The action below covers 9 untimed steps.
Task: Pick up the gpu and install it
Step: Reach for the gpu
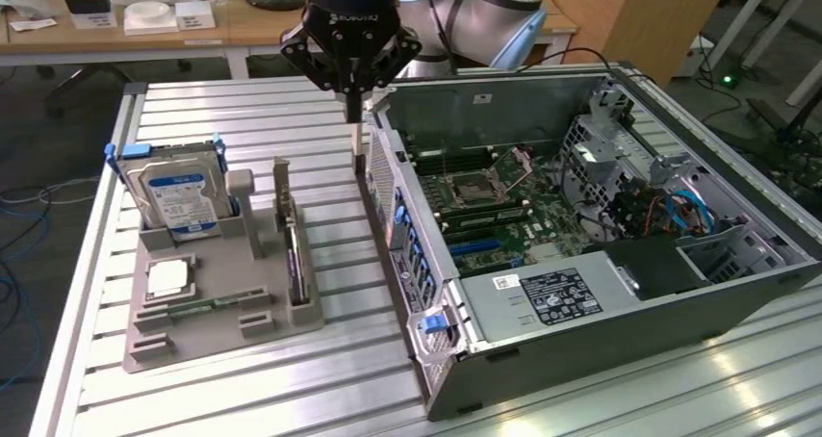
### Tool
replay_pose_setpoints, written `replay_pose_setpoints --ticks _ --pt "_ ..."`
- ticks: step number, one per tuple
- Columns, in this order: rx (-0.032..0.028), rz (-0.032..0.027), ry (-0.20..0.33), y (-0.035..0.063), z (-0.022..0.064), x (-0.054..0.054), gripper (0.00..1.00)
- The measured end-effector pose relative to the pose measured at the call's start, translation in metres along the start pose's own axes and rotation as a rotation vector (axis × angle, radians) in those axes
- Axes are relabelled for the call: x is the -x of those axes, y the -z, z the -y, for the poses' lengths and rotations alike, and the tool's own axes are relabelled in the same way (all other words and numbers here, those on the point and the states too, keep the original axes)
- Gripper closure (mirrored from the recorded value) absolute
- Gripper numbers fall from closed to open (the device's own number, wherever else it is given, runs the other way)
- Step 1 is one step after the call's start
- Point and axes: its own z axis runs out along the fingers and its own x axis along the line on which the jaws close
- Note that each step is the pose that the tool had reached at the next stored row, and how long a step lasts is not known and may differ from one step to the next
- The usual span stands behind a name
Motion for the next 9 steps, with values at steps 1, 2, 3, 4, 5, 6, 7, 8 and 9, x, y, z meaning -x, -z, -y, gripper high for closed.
replay_pose_setpoints --ticks 1,2,3,4,5,6,7,8,9 --pt "-0.0001 0.0 0.0 0.0001 0.0001 -0.002 0.89" --pt "0.0 0.0001 0.0 0.0001 0.0003 -0.004 0.89" --pt "0.0 0.0 0.0 0.0001 0.0004 -0.006 0.89" --pt "-0.0001 0.0 0.0 0.0002 0.0006 -0.008 0.89" --pt "0.0 0.0 0.0 0.0003 0.0007 -0.01 0.89" --pt "0.0 0.0 0.0 0.0003 0.0008 -0.011 0.89" --pt "0.0 0.0 0.0 0.0004 0.001 -0.014 0.89" --pt "0.0 0.0001 0.0 0.0004 0.0012 -0.016 0.89" --pt "0.0 0.0 0.0 0.0005 0.0014 -0.018 0.89"
